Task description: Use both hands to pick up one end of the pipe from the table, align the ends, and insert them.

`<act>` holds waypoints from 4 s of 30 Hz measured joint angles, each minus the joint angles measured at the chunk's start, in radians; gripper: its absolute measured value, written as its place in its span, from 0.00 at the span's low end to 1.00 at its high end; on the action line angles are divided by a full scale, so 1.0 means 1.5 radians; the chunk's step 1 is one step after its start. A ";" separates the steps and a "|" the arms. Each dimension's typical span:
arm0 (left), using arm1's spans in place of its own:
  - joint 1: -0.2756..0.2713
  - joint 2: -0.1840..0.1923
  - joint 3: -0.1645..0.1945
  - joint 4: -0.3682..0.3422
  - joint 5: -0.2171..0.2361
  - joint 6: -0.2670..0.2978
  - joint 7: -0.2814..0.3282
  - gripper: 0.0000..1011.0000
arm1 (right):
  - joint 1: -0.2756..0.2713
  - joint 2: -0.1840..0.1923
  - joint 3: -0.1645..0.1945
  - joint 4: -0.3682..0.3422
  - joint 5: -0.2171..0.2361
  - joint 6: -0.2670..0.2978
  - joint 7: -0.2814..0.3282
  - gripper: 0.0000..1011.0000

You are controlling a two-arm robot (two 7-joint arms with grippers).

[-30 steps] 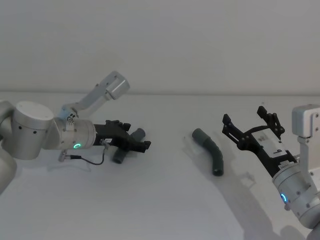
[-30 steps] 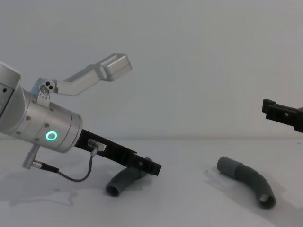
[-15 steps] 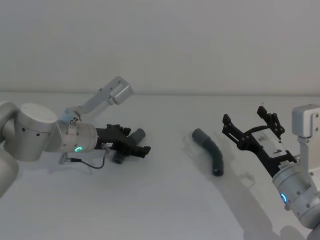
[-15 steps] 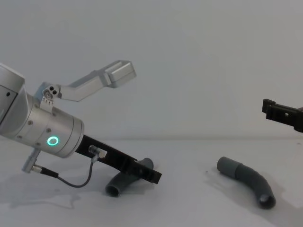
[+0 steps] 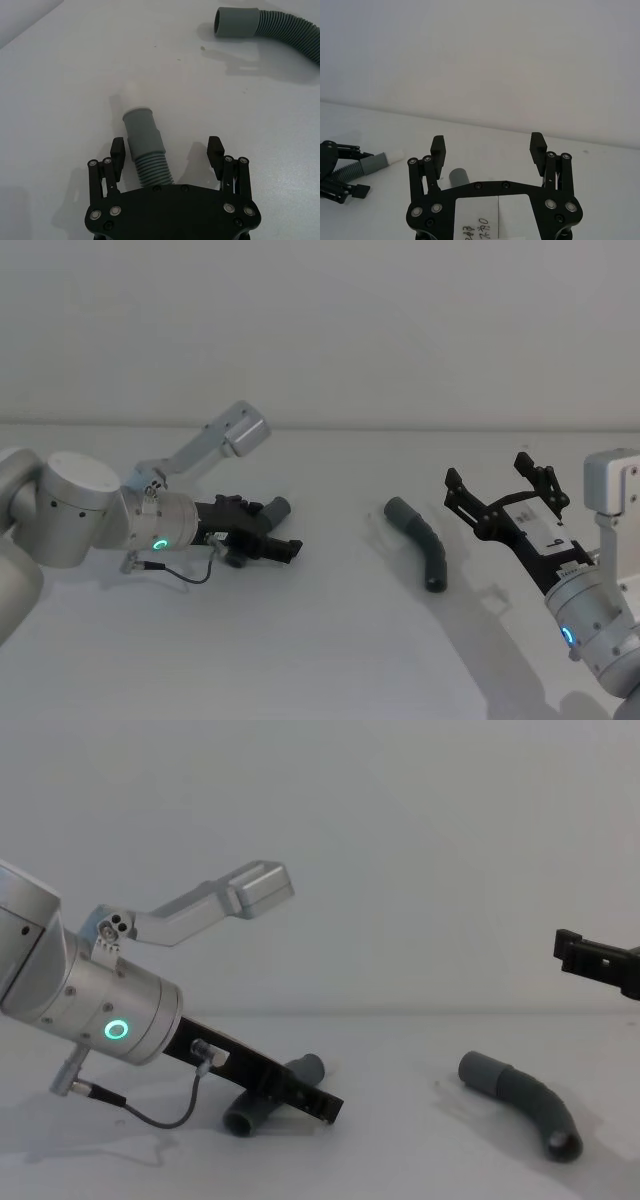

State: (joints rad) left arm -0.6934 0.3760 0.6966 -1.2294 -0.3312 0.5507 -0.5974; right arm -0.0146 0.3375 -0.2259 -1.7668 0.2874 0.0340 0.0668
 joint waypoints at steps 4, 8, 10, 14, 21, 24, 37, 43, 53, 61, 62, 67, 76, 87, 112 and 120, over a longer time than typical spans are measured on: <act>0.000 -0.001 0.000 0.001 0.002 0.000 0.000 0.99 | 0.000 0.000 0.000 0.000 0.000 0.000 0.000 0.99; 0.000 -0.002 0.000 0.002 0.003 0.000 -0.001 0.99 | 0.000 0.000 0.000 0.000 0.000 0.000 0.000 0.99; 0.000 -0.003 0.000 0.003 0.003 0.000 -0.001 0.95 | 0.000 0.000 0.000 0.000 0.000 0.000 0.000 0.99; 0.001 -0.003 0.001 0.003 0.004 0.000 -0.001 0.90 | 0.000 0.000 0.000 0.000 0.000 0.000 0.000 0.99; 0.001 -0.004 0.001 0.004 0.004 -0.001 -0.002 0.85 | 0.000 0.000 0.000 0.000 0.000 0.000 0.000 0.99; 0.001 -0.004 0.001 0.004 0.005 -0.001 -0.002 0.83 | 0.000 0.000 0.000 0.000 0.000 0.000 0.000 0.99; 0.001 -0.005 0.001 0.005 0.005 -0.001 -0.002 0.76 | 0.000 0.000 0.000 0.000 0.000 0.000 0.000 0.99; 0.001 -0.005 0.001 0.005 0.005 -0.001 -0.002 0.72 | 0.000 0.000 0.000 0.000 0.000 0.001 0.000 0.99; 0.001 -0.005 0.001 0.005 0.005 -0.001 -0.002 0.65 | 0.019 0.027 -0.005 -0.011 0.010 0.055 0.047 0.99; 0.001 -0.005 0.001 0.005 0.006 -0.001 -0.002 0.60 | 0.043 0.059 -0.009 -0.025 0.033 0.138 0.098 0.99; 0.001 -0.005 0.001 0.005 0.006 -0.001 -0.002 0.60 | 0.045 0.062 -0.009 -0.026 0.037 0.149 0.104 0.99; 0.001 -0.005 0.001 0.005 0.006 -0.001 -0.002 0.56 | 0.059 0.077 -0.010 -0.032 0.057 0.203 0.128 0.99; 0.001 -0.005 0.001 0.005 0.006 -0.001 -0.002 0.51 | 0.097 0.107 -0.010 -0.031 0.101 0.308 0.178 0.99; 0.001 -0.004 0.001 0.005 0.006 -0.001 -0.002 0.43 | 0.160 0.142 -0.037 0.006 0.120 0.371 0.238 0.99; 0.001 -0.005 0.001 0.005 0.006 -0.001 -0.002 0.36 | 0.251 0.153 -0.113 0.104 0.070 0.366 0.251 0.99; 0.001 -0.004 0.001 0.005 0.006 -0.001 -0.002 0.36 | 0.264 0.150 -0.128 0.127 0.067 0.374 0.250 0.99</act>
State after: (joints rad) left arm -0.6915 0.3692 0.6986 -1.2216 -0.3222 0.5498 -0.5999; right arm 0.3816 0.5618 -0.4183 -1.5763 0.3885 0.5945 0.4413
